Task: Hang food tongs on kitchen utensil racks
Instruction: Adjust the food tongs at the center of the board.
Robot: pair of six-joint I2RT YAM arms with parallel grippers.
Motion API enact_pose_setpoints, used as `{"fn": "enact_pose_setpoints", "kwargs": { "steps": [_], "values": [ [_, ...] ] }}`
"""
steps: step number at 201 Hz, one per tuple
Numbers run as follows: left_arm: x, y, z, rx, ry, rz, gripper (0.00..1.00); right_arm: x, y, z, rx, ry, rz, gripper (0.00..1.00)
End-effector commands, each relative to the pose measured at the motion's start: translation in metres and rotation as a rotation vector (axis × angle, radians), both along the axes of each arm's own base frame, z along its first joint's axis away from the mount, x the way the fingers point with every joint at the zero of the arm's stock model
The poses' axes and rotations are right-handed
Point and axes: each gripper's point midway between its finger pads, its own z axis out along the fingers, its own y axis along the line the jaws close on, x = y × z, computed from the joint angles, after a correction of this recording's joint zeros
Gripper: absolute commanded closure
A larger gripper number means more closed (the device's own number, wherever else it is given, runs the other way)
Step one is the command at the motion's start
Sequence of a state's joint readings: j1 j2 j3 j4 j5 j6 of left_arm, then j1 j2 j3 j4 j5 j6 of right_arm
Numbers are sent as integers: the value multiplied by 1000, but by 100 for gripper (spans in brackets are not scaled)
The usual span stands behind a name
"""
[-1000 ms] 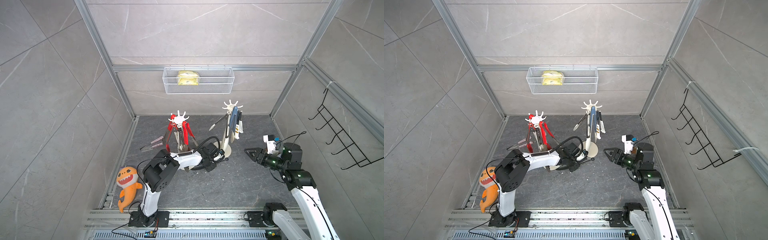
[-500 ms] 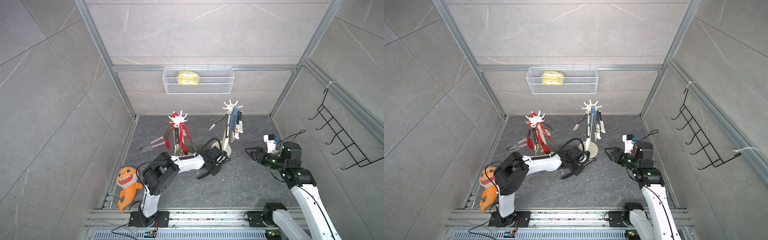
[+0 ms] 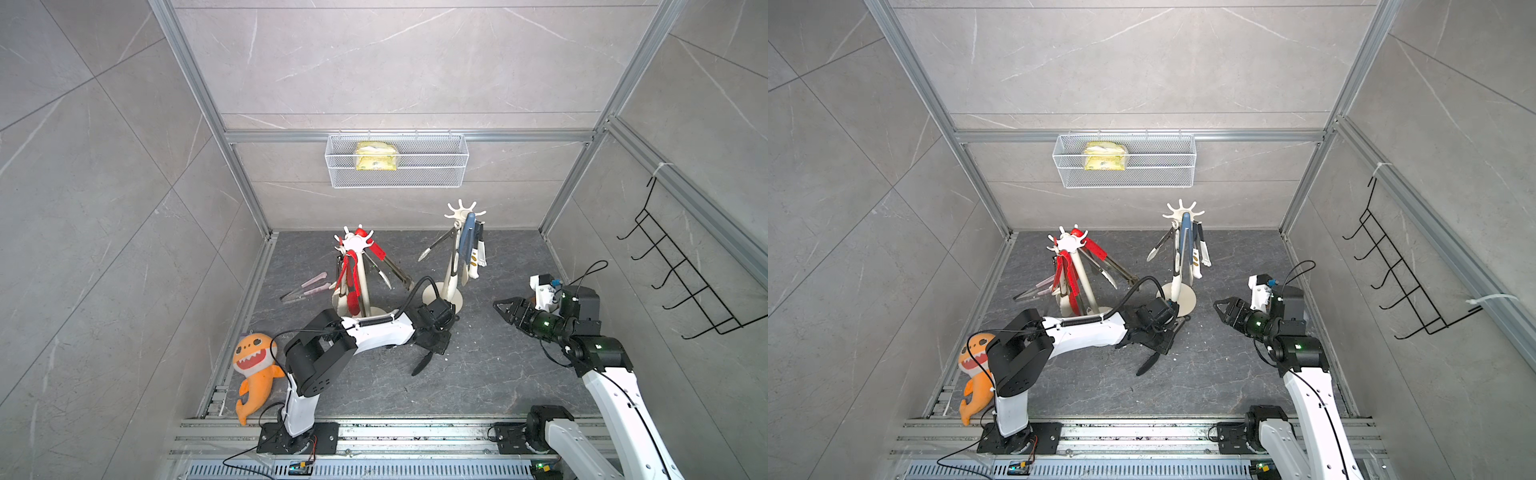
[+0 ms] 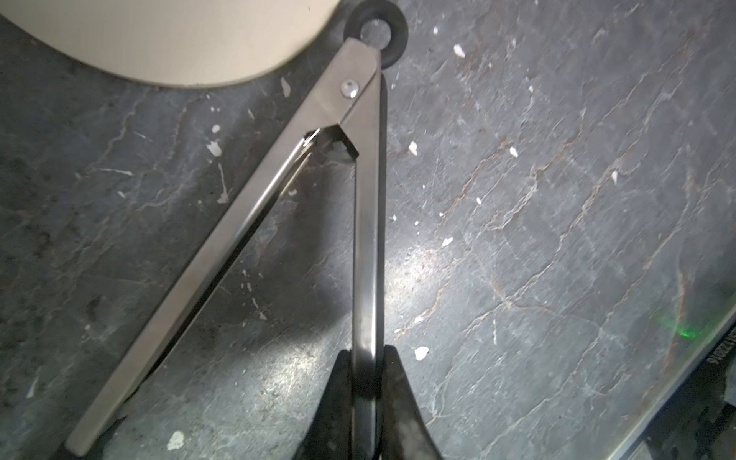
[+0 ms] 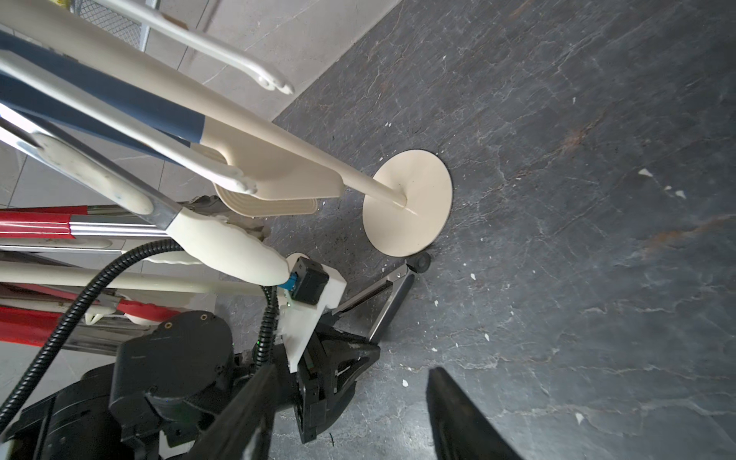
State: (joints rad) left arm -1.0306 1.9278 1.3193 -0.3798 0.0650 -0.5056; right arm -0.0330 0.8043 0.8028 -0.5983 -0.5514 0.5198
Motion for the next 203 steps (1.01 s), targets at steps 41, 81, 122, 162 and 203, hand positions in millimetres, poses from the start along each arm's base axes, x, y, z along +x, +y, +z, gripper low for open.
{"fn": "enact_pose_setpoints", "kwargs": {
  "steps": [41,81,122,162,203],
  "values": [
    [-3,-35,12,-69,74,37,99,-7,-4,-5,-29,29,-21,38],
    [-3,-45,8,-78,114,61,98,-19,-12,-37,-75,183,-47,38],
    [-5,-48,9,-92,115,60,67,-35,-13,-77,-84,381,-35,39],
    [-3,-49,22,-121,87,51,39,-46,-14,-98,-71,473,-72,39],
    [-5,-42,46,-172,26,20,21,-55,-14,-114,-64,544,-117,39]
  ]
}}
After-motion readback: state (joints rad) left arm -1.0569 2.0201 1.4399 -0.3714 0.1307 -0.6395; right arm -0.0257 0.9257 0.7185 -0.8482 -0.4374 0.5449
